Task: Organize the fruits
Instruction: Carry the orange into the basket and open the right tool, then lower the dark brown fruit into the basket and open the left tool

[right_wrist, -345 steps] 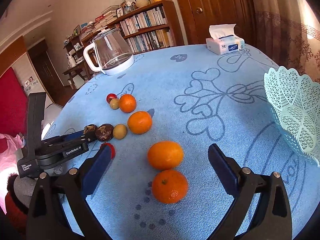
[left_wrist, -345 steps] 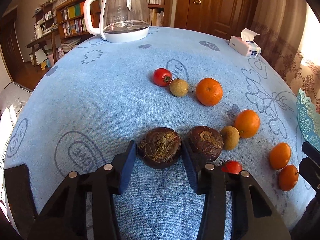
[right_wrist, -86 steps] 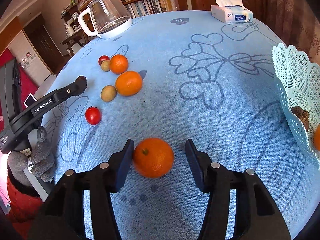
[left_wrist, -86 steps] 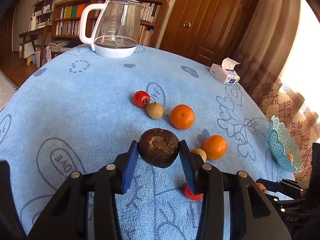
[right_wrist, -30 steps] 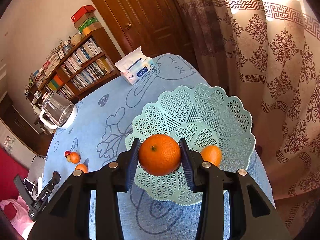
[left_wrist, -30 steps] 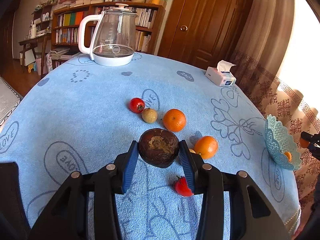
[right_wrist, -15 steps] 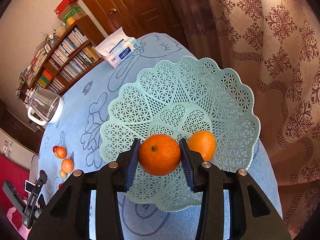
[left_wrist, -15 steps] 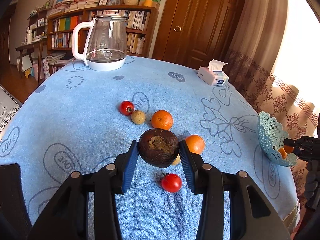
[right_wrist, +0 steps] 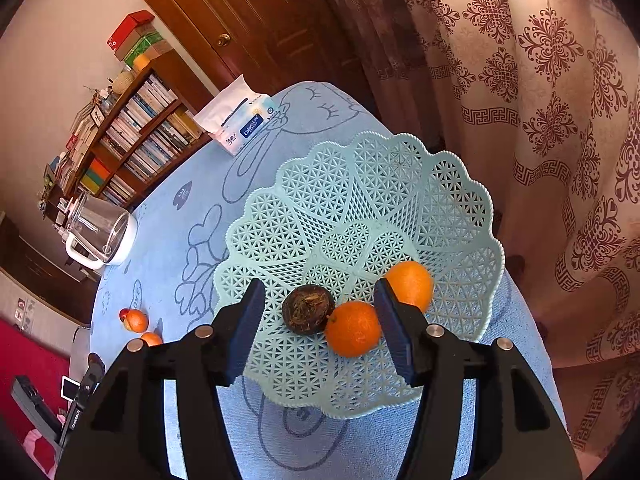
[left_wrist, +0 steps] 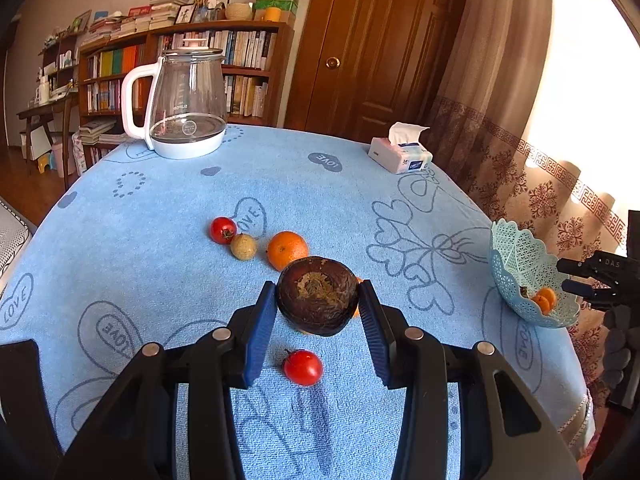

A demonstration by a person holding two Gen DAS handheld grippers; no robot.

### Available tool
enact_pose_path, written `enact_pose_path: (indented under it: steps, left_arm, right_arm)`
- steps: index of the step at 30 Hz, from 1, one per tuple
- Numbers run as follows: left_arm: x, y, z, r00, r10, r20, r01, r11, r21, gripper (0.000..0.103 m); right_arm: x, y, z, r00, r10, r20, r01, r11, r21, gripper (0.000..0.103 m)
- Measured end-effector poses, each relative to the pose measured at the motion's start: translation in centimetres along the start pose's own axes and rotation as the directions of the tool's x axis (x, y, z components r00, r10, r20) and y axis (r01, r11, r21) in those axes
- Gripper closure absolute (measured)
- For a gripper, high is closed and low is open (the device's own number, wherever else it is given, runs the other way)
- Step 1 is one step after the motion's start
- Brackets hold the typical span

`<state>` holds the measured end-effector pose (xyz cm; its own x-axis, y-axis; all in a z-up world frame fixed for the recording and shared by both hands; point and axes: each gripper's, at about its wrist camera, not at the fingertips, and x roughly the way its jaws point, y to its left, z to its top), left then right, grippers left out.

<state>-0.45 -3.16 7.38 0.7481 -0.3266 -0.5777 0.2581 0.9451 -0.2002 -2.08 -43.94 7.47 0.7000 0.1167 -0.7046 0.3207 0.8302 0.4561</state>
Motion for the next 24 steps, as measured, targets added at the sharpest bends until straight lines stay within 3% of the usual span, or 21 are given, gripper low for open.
enact_pose_path:
  steps: [8, 14, 24]
  left_arm:
    - [0.0, -5.2, 1.5, 0.996, -0.087, -0.011, 0.088, 0.991, 0.099, 0.061]
    - [0.8, -11.0, 2.3, 0.986, -0.161, -0.043, 0.166, 0.964, 0.207, 0.061]
    - [5.0, -17.7, 3.0, 0.959, -0.235, -0.156, 0.269, 0.927, 0.261, 0.061]
  right_arm:
    - [-4.6, 1.4, 0.5, 0.989, 0.025, 0.143, -0.022, 0.999, -0.026, 0.044]
    - [-7.6, 2.1, 0.6, 0.973, 0.041, 0.229, -0.030, 0.998, -0.049, 0.039]
    - [-9.6, 1.6, 1.1, 0.956, 0.053, 0.288, -0.045, 0.998, -0.032, 0.038]
